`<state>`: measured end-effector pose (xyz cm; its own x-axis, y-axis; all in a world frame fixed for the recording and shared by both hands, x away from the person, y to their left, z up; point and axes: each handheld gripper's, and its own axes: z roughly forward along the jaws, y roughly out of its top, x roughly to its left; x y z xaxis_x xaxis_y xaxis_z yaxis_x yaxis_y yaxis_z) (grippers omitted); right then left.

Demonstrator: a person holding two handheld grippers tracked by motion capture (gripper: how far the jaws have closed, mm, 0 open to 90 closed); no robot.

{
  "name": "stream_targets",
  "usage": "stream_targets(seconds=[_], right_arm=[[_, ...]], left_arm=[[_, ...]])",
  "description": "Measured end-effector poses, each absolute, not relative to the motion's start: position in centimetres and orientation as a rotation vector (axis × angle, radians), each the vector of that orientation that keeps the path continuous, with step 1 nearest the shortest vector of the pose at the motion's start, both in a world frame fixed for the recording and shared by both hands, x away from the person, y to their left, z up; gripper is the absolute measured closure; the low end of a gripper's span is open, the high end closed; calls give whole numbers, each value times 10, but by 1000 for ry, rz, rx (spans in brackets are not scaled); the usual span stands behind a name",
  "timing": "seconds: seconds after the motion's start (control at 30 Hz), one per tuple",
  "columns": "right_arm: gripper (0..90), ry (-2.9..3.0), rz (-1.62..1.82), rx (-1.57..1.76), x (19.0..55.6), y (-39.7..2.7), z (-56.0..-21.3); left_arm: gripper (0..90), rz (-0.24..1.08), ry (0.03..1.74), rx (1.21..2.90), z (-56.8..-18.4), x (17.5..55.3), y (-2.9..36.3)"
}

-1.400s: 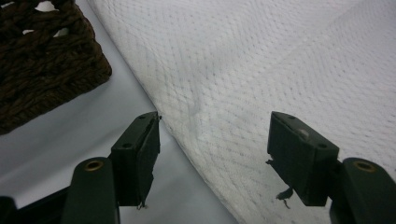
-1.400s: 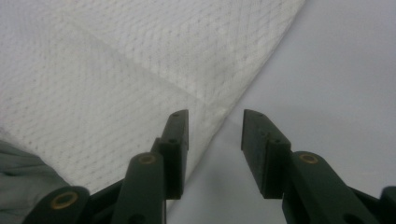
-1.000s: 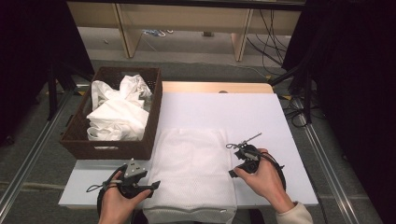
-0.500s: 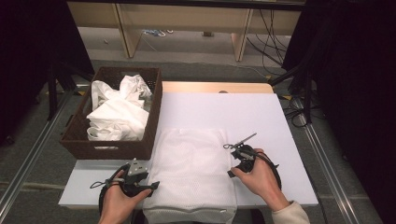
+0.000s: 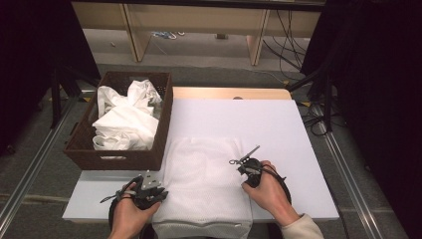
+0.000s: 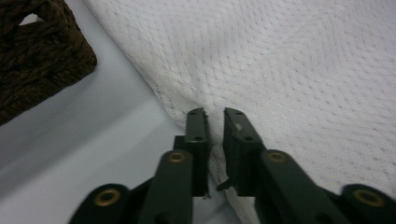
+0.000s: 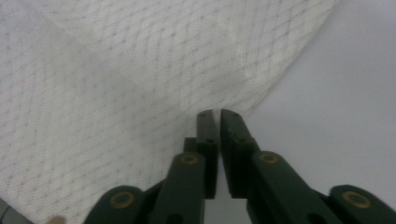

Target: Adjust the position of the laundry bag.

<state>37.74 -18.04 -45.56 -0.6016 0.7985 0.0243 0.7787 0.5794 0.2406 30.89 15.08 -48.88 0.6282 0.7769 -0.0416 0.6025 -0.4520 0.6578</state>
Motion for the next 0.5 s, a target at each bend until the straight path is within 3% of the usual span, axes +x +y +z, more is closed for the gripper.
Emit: stream_targets(seconds=[0.1, 0.5], right_arm=[[896, 2730, 335, 1387, 380, -180, -455], [900, 2695, 468, 1390, 391, -196, -446]], left_arm=[[887, 326, 1085, 2209, -488, 310, 152], [894, 361, 1111, 2155, -476, 320, 153]])
